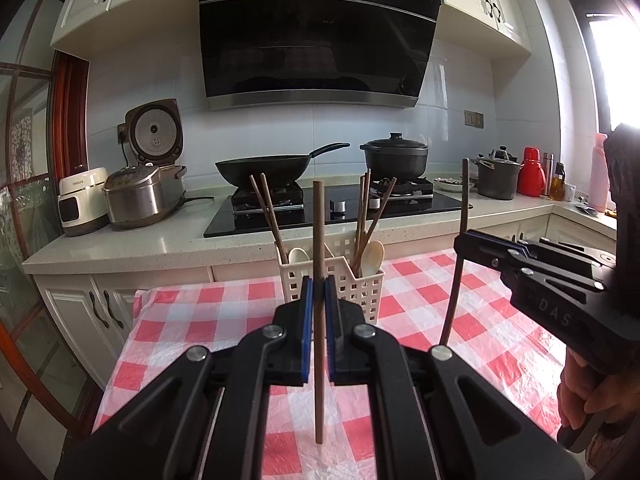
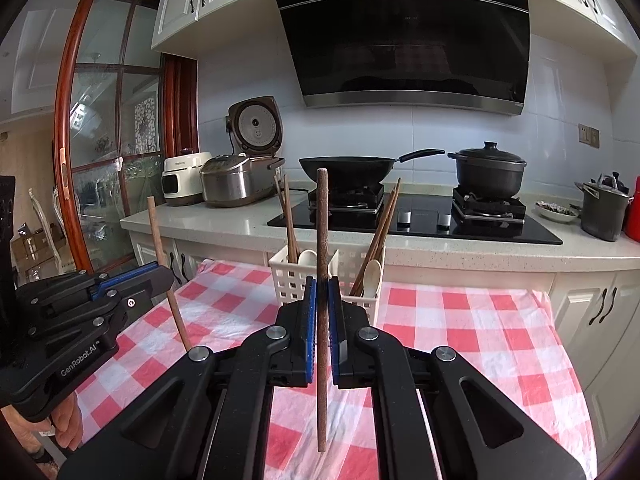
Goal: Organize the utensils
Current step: 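Carry the left tool's chopstick over the caddy and lower it while the right tool does likewise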
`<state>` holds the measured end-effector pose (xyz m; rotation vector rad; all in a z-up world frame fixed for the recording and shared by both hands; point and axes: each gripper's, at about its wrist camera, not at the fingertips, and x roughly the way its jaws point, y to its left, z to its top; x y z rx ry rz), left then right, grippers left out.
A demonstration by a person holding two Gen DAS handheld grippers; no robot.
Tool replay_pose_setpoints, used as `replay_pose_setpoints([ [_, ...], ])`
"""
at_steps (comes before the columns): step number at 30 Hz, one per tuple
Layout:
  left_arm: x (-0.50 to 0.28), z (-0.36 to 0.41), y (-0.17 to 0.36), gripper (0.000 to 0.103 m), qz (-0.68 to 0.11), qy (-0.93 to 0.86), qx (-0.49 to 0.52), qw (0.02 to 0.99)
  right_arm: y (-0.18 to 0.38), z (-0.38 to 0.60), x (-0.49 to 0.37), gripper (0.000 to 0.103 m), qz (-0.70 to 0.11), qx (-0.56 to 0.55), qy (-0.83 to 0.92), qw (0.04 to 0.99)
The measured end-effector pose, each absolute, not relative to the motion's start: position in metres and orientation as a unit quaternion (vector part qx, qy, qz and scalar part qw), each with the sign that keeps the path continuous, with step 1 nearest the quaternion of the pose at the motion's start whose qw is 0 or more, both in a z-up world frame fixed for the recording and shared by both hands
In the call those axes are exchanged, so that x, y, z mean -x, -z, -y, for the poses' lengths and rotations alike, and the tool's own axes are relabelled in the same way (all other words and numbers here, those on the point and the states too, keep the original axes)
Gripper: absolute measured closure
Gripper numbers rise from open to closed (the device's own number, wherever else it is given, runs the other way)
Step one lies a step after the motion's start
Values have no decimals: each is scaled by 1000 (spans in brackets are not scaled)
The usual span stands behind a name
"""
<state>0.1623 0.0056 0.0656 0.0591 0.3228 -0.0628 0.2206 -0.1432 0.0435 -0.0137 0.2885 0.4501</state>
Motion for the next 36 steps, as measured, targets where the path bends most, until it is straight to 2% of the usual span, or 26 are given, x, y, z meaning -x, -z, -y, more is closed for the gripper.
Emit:
replay_pose_setpoints([
  [25, -214, -12, -115, 97, -152, 40, -29, 987, -84, 126, -274, 97, -132, 21, -219, 966],
  [36, -260, -27, -170, 97, -148, 53, -4, 988, -121, 124, -316, 97, -124, -4, -221, 967],
])
